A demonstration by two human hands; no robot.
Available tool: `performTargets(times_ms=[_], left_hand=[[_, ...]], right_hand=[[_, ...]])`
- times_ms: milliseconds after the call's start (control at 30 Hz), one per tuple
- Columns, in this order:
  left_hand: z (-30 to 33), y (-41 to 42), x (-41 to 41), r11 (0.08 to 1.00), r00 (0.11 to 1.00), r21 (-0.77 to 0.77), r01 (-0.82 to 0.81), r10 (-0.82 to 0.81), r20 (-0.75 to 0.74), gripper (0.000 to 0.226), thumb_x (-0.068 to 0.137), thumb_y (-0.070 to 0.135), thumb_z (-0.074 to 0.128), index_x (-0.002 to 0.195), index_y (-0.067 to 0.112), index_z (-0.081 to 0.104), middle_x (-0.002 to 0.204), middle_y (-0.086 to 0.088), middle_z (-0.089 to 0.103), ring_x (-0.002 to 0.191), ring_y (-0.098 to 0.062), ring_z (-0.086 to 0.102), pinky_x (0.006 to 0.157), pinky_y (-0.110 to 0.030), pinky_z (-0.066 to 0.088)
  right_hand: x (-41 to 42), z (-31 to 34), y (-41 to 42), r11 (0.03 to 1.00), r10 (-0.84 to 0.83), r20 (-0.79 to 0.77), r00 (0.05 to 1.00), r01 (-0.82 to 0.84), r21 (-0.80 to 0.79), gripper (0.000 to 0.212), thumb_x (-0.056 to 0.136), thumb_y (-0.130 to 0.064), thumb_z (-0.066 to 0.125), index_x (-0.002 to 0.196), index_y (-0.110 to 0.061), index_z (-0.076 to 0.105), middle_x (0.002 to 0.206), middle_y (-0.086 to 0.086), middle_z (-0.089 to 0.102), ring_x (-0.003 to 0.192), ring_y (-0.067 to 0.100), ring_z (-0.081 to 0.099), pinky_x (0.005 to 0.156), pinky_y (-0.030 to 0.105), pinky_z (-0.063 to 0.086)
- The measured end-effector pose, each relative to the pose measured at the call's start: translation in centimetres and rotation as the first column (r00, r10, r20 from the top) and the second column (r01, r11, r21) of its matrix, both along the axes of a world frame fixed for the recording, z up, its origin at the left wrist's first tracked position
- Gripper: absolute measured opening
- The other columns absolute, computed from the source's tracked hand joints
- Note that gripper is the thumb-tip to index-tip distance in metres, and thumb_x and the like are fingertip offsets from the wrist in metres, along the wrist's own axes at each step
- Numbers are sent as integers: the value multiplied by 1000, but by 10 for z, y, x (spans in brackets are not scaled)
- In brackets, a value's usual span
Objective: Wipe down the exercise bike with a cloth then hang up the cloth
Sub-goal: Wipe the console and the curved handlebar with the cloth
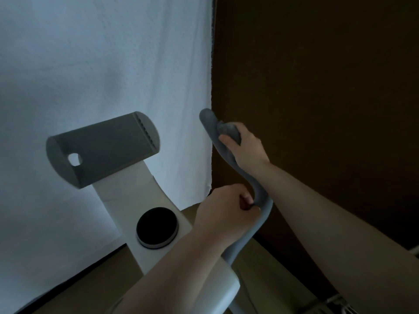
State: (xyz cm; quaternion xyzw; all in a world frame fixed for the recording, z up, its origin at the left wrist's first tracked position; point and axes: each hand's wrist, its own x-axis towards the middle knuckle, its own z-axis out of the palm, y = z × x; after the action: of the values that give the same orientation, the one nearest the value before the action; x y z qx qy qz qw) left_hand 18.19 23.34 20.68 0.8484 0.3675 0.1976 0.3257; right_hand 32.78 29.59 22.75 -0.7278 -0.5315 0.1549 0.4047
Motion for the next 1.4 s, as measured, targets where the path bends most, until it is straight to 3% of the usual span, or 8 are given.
performTargets(times_ms=[133, 300, 467, 700, 933, 1067, 1233, 1400], left_hand=[[0, 1, -1, 999, 999, 27, 21, -20, -30, 14, 86, 42, 60, 89, 29, 63, 78, 11, 66, 71, 2, 59, 65, -11, 43], [1, 1, -2, 999, 998, -1, 45, -45, -49, 16, 88, 41, 60, 93, 26, 64, 85, 10, 69, 76, 0, 62, 81, -24, 52], [0, 3, -2, 999, 998, 1, 51, -51, -39, 12, 87, 41, 61, 92, 30, 61, 86, 12, 69, 79, -2, 63, 83, -28, 53], [-1, 3, -1, 999, 999, -11, 36, -36, -15, 7, 86, 38, 64, 83, 32, 60, 81, 10, 68, 73, -1, 62, 73, -19, 51], [4, 0, -3, 998, 999, -43, 35, -35, 5, 13, 84, 44, 66, 83, 32, 61, 78, 14, 67, 73, -1, 62, 73, -24, 54], [4, 1, -4, 999, 999, -40, 30, -30, 12, 10, 84, 39, 67, 85, 30, 64, 77, 15, 66, 72, 0, 62, 74, -25, 55], [5, 0, 0, 999, 1000, -50, 15, -14, 9, 15, 81, 44, 67, 81, 30, 61, 75, 12, 66, 71, -3, 62, 73, -31, 56], [6, 1, 0, 998, 1000, -68, 21, -21, -4, 10, 83, 39, 67, 84, 32, 61, 77, 16, 66, 74, -1, 62, 76, -29, 56]], right_hand=[[2, 6, -30, 995, 16, -3, 1000, -16, -99, 41, 91, -43, 59, 129, -30, 49, 114, -4, 61, 102, 16, 60, 89, 39, 53], [-6, 15, -69, 953, 81, 418, 905, 52, -297, 34, 92, -37, 57, 125, -31, 49, 107, -4, 60, 90, 15, 58, 68, 30, 47], [6, 23, -104, 929, 79, 378, 922, 70, -364, 29, 90, -35, 60, 118, -30, 53, 113, -5, 55, 93, 12, 57, 82, 34, 52], [-16, -16, -84, 984, -122, 317, 940, 157, -86, 50, 94, -26, 57, 140, -31, 40, 135, 0, 40, 121, 20, 43, 92, 32, 43], [-6, -28, -110, 984, -173, 68, 983, 170, 45, 45, 93, -27, 60, 136, -24, 47, 129, -2, 54, 116, 15, 53, 87, 22, 44], [6, -24, -82, 940, -338, -429, 837, 326, -104, 43, 93, -40, 57, 128, -15, 51, 109, 1, 63, 95, 17, 63, 68, 25, 52], [-3, -37, -94, 927, -346, -451, 823, 375, -27, 33, 91, -37, 61, 117, -18, 55, 102, -1, 66, 91, 14, 65, 74, 29, 57], [9, -33, -69, 922, -355, -784, 509, 330, -203, 35, 89, -37, 64, 113, -12, 60, 92, 12, 73, 84, 26, 71, 78, 41, 60]])
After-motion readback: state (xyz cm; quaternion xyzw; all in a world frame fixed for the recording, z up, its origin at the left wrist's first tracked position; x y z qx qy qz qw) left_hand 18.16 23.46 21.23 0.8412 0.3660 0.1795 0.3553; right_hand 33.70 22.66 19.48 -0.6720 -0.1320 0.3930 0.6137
